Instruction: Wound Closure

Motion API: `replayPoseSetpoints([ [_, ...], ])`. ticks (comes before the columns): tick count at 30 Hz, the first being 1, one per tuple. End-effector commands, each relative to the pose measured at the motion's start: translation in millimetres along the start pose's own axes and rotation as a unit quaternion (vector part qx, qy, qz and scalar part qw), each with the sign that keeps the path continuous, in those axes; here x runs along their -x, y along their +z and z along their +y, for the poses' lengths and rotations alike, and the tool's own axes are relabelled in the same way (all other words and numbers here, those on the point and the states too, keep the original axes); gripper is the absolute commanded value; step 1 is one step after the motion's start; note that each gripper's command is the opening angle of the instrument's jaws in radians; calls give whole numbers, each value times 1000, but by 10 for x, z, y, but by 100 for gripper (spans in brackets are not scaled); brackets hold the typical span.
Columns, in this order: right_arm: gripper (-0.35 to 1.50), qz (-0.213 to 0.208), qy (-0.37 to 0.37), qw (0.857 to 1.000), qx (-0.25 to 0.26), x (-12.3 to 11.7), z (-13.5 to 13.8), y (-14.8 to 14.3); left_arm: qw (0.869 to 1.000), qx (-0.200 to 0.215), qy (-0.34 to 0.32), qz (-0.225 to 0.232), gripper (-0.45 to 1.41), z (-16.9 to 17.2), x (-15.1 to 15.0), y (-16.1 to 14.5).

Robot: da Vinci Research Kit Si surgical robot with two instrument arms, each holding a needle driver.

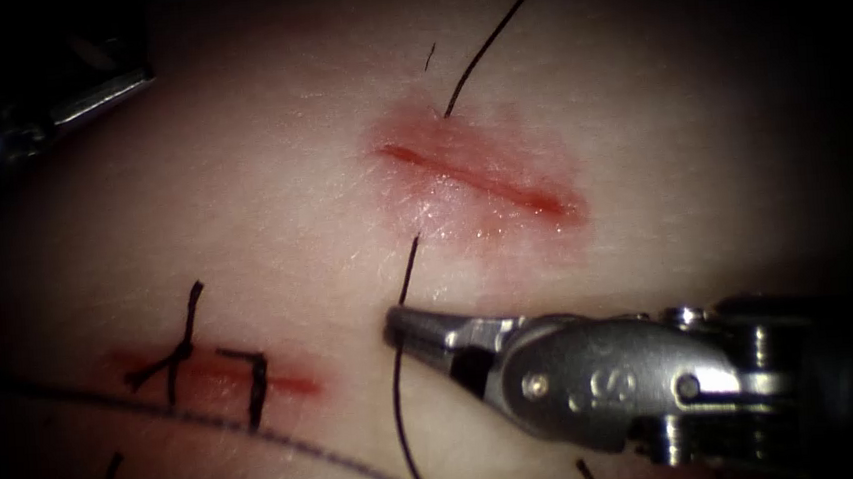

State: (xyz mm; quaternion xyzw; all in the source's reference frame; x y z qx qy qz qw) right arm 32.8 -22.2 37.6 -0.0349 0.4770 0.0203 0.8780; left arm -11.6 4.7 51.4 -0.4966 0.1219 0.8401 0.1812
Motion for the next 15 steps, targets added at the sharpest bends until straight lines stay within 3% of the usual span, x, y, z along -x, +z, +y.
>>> replayPoseSetpoints([
  [1, -35, 2, -9, 1000, -7, -21, -10, 6, 1000, 0, 0, 1, -45, 2, 3, 6],
  [7, -35, 7, -19, 1000, -19, -51, -29, 2, 1000, 0, 0, 1, -45, 3, 3, 6],
  [15, -35, 27, -26, 997, -60, -71, -49, -1, 1000, 1, 1, 1, -45, 3, 4, 6],
])
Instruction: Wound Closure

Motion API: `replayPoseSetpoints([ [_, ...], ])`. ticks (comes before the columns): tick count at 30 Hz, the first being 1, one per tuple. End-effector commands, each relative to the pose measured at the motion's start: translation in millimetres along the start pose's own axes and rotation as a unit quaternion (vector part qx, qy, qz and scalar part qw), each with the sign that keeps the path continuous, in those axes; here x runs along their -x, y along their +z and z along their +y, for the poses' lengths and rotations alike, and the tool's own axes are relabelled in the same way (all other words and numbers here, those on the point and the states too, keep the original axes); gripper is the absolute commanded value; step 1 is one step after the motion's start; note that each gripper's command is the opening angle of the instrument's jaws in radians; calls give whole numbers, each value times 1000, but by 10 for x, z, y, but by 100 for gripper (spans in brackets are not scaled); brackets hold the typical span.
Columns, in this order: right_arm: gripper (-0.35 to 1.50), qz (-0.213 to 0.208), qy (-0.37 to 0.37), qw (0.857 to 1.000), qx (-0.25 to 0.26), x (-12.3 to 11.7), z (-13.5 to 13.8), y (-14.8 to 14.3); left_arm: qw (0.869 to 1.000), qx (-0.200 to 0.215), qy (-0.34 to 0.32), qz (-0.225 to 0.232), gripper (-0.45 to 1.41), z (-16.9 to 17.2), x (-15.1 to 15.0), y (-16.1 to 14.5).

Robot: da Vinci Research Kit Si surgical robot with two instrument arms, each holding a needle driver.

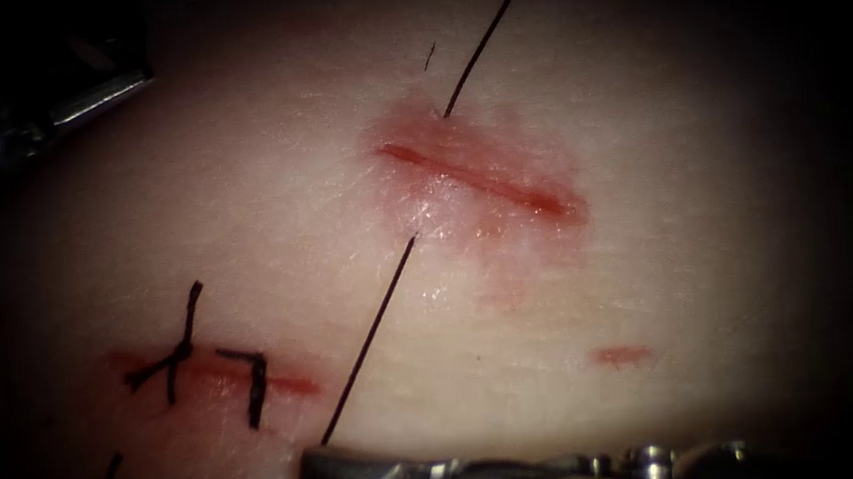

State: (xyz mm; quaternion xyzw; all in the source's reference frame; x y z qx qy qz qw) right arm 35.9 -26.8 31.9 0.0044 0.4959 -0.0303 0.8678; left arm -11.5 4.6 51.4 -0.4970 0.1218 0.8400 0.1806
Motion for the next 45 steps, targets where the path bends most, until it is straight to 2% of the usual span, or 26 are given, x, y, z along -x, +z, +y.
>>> replayPoseSetpoints([
  [1, -35, 6, -2, 1000, -4, -11, -4, 9, 1000, 0, 0, 1, -45, 3, 3, 6],
  [3, -35, 21, 0, 1000, 8, -19, -3, 8, 1000, 0, 0, 1, -45, 3, 3, 6],
  [4, -6, 31, 2, 999, 20, -21, 1, 7, 1000, 0, 0, 1, -45, 3, 3, 6],
  [5, 44, 47, 4, 998, 38, -21, 7, 4, 1000, 1, 0, 0, -45, 3, 3, 6],
  [6, 85, 56, 7, 997, 49, -21, 12, 2, 1000, 1, 0, 0, -45, 3, 3, 6],
  [7, 111, 64, 10, 996, 59, -20, 19, 0, 1000, 1, 0, 0, -45, 3, 3, 6],
  [8, 130, 71, 13, 995, 67, -18, 28, -3, 1000, 1, 0, 0, -45, 3, 3, 6],
  [9, 135, 75, 15, 994, 76, -15, 35, -6, 1000, 1, 0, 0, -45, 3, 3, 6],
  [14, 147, 59, 5, 986, 158, 3, 67, -30, 1000, 1, 1, 0, -45, 3, 4, 6],
  [20, 147, 48, 1, 984, 169, 27, 84, -49, 1000, 1, 1, 0, -45, 3, 4, 6],
  [25, 143, 43, -4, 985, 165, 45, 82, -55, 1000, 2, 1, -1, -45, 3, 4, 6],
  [29, 135, 42, 8, 985, 166, 50, 76, -64, 1000, 3, 1, -1, -45, 3, 5, 5],
  [31, 123, 34, 48, 982, 177, 53, 73, -71, 1000, 3, 1, 0, -45, 3, 5, 5],
  [33, 111, 16, 114, 973, 201, 57, 72, -78, 1000, 3, 1, 0, -45, 2, 5, 4],
  [36, 111, 0, 217, 952, 216, 66, 65, -91, 1000, 4, 1, 0, -45, 2, 6, 4],
  [38, 111, 0, 305, 926, 221, 72, 56, -99, 1000, 4, 1, 0, -45, 2, 6, 4],
  [42, 116, -9, 425, 881, 207, 82, 39, -108, 1000, 3, 2, -1, -45, 1, 6, 4],
  [43, 120, -4, 463, 863, 202, 84, 36, -110, 1000, 3, 2, -1, -45, 1, 6, 4],
  [45, 120, -2, 487, 852, 193, 87, 33, -109, 1000, 3, 2, -1, -45, 1, 6, 4],
])
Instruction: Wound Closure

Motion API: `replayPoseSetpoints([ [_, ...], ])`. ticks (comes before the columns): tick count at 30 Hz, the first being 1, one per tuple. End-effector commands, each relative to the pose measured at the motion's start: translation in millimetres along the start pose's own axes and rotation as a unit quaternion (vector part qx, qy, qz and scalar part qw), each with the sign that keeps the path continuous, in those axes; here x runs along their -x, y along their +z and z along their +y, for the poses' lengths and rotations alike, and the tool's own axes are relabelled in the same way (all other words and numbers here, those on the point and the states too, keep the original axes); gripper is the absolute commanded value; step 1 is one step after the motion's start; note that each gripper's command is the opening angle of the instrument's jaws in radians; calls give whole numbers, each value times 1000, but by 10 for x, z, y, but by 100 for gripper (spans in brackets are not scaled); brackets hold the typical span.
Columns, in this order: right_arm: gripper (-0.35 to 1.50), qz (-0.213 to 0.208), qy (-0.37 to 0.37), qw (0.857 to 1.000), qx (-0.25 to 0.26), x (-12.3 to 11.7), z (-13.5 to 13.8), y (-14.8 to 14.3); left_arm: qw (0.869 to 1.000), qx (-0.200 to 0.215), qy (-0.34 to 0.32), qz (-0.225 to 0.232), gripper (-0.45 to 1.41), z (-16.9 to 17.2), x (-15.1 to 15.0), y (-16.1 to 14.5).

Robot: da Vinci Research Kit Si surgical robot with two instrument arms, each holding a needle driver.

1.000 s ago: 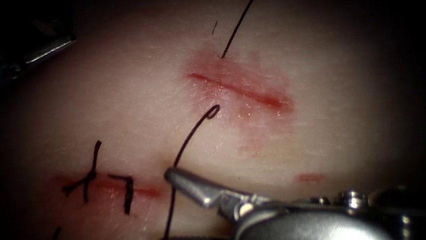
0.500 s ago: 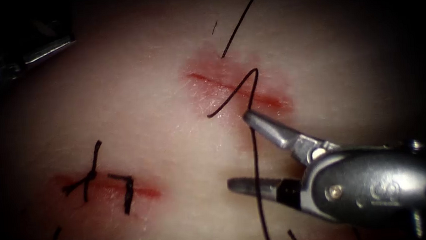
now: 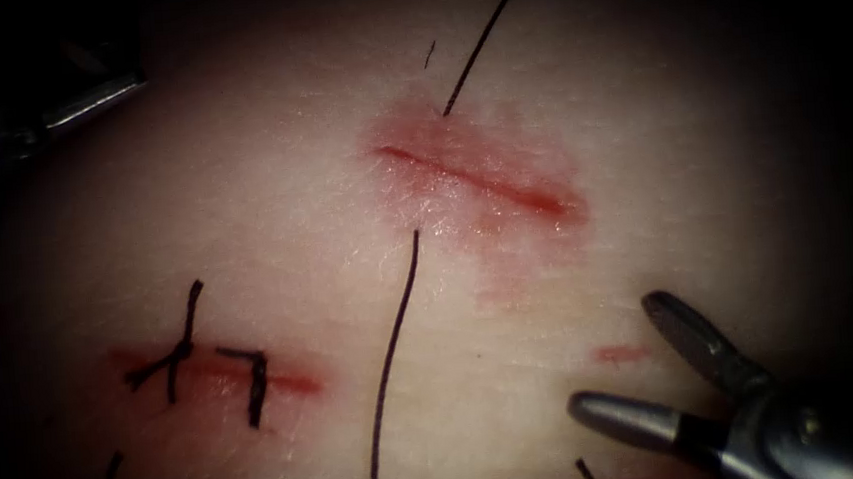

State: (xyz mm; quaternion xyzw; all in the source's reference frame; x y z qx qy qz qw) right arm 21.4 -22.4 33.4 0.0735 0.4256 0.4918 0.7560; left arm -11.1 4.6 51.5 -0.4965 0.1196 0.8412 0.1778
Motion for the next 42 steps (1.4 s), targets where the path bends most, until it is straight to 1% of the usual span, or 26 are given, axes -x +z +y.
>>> replayPoseSetpoints([
  [1, 118, -3, 6, 1000, -8, 4, -4, 12, 1000, 0, 0, 0, -45, 3, 3, 7],
  [2, 113, -3, 7, 1000, -12, 3, -4, 16, 1000, -1, 0, 0, -45, 3, 3, 7],
  [3, 106, 3, -10, 1000, -19, 2, -2, 21, 1000, -1, 0, 0, -45, 3, 3, 7],
  [5, 100, 32, -72, 996, -42, -2, 3, 34, 1000, -1, 0, 0, -45, 3, 3, 7],
  [6, 100, 47, -98, 993, -45, -3, 6, 40, 1000, -1, 0, 0, -45, 4, 3, 7],
  [7, 106, 56, -124, 990, -45, -4, 9, 47, 1000, -1, 0, 0, -45, 4, 3, 7],
  [8, 111, 61, -171, 982, -46, -6, 13, 56, 1000, -1, 0, 0, -45, 4, 3, 7],
  [9, 106, 63, -201, 977, -46, -7, 17, 62, 1000, -1, 0, 0, -45, 4, 3, 7],
  [10, 90, 66, -244, 966, -45, -9, 20, 69, 1000, -1, 0, 0, -45, 4, 3, 7],
  [11, 81, 64, -284, 956, -42, -11, 24, 76, 1000, -1, 0, 0, -45, 3, 3, 6],
  [13, 83, 52, -327, 943, -42, -13, 29, 88, 1000, -1, 0, 0, -45, 3, 3, 6],
  [15, 83, 34, -339, 938, -56, -14, 33, 100, 1000, 0, 0, 0, -45, 3, 3, 6],
  [17, 83, 33, -348, 935, -67, -12, 35, 109, 1000, 0, 0, 0, -45, 3, 3, 6],
  [20, 85, 44, -364, 926, -86, -4, 37, 125, 1000, 0, 0, 0, -45, 3, 3, 6],
  [25, 85, 54, -388, 913, -115, 11, 30, 151, 1000, 0, 0, 0, -45, 3, 3, 6],
  [27, 83, 57, -395, 909, -124, 14, 25, 159, 1000, 0, 0, 0, -45, 3, 3, 6],
  [29, 76, 59, -404, 904, -129, 13, 21, 163, 1000, 0, 0, 0, -45, 3, 3, 6],
  [31, 63, 62, -415, 898, -131, 12, 18, 167, 1000, 0, 0, 0, -45, 3, 3, 6],
  [33, 39, 63, -418, 897, -132, 11, 17, 171, 1000, 0, 0, 0, -45, 3, 3, 6],
  [34, 36, 63, -418, 896, -132, 11, 16, 173, 1000, 0, 0, 0, -45, 3, 3, 6],
  [37, 36, 61, -421, 895, -132, 10, 15, 178, 1000, 0, 0, 0, -45, 3, 3, 6],
  [38, 31, 61, -421, 895, -131, 10, 15, 179, 1000, 0, 0, 0, -45, 3, 3, 6],
  [39, 6, 61, -422, 895, -132, 10, 15, 179, 1000, 0, 0, 0, -45, 3, 3, 6],
  [40, -35, 59, -423, 894, -134, 11, 15, 178, 1000, 0, 0, 0, -45, 3, 3, 6],
  [41, -35, 57, -424, 894, -137, 13, 16, 176, 1000, 0, 0, 0, -45, 3, 3, 6],
  [42, -35, 45, -434, 889, -137, 14, 18, 172, 1000, 0, 0, 0, -45, 3, 3, 6],
])
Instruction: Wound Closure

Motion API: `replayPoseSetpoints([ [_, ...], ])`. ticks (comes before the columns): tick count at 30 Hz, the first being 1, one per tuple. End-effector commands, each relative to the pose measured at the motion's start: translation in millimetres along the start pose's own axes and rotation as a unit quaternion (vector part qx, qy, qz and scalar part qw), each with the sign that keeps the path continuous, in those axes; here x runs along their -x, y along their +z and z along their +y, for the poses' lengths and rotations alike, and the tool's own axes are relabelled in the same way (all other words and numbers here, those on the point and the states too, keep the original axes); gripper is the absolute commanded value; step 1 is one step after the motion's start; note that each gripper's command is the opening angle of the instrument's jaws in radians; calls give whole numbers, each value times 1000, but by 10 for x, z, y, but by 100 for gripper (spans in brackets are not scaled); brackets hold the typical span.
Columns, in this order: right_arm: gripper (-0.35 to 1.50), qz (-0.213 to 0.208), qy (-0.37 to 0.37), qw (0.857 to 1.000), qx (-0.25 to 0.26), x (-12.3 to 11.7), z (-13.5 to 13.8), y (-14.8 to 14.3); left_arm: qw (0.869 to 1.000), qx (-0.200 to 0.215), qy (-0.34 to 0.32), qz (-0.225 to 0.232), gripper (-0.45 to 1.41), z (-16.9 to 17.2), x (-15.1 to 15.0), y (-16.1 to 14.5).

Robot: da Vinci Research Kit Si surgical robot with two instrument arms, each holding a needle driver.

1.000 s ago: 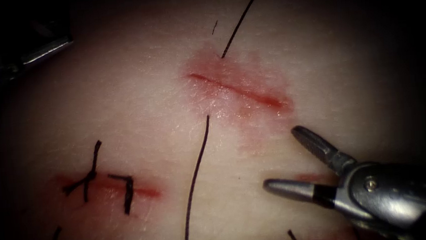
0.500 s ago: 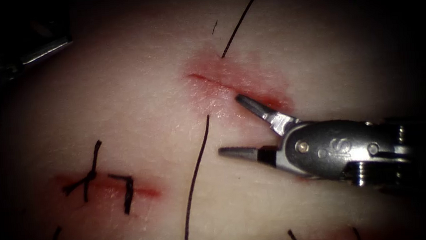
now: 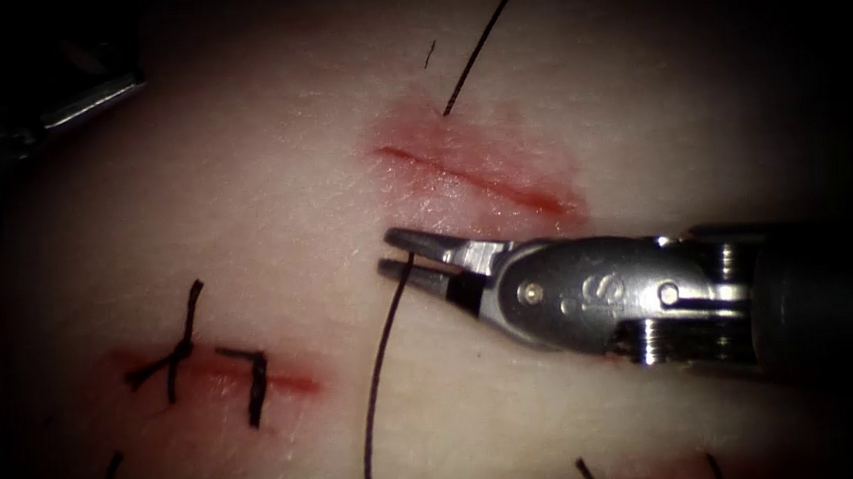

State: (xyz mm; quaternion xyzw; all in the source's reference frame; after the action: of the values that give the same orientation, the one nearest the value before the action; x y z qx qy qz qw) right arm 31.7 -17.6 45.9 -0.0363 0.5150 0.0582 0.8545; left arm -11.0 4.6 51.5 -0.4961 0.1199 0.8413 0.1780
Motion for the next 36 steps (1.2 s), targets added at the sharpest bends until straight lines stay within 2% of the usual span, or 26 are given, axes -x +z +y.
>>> replayPoseSetpoints([
  [1, -35, -3, -4, 1000, -1, -2, 1, 5, 1000, 0, 0, 1, -45, 3, 3, 6],
  [7, -35, -8, -12, 1000, -8, -14, -8, -9, 1000, 0, 0, 1, -45, 3, 3, 6],
  [19, -35, 11, -44, 998, -40, -82, -57, -25, 1000, 1, 0, 1, -45, 3, 3, 6],
  [28, -35, 17, -52, 997, -60, -112, -84, -32, 1000, 0, 0, 1, -45, 3, 3, 6],
  [36, -35, 31, -58, 994, -91, -148, -115, -37, 1000, 0, 0, 1, -45, 3, 3, 7],
])
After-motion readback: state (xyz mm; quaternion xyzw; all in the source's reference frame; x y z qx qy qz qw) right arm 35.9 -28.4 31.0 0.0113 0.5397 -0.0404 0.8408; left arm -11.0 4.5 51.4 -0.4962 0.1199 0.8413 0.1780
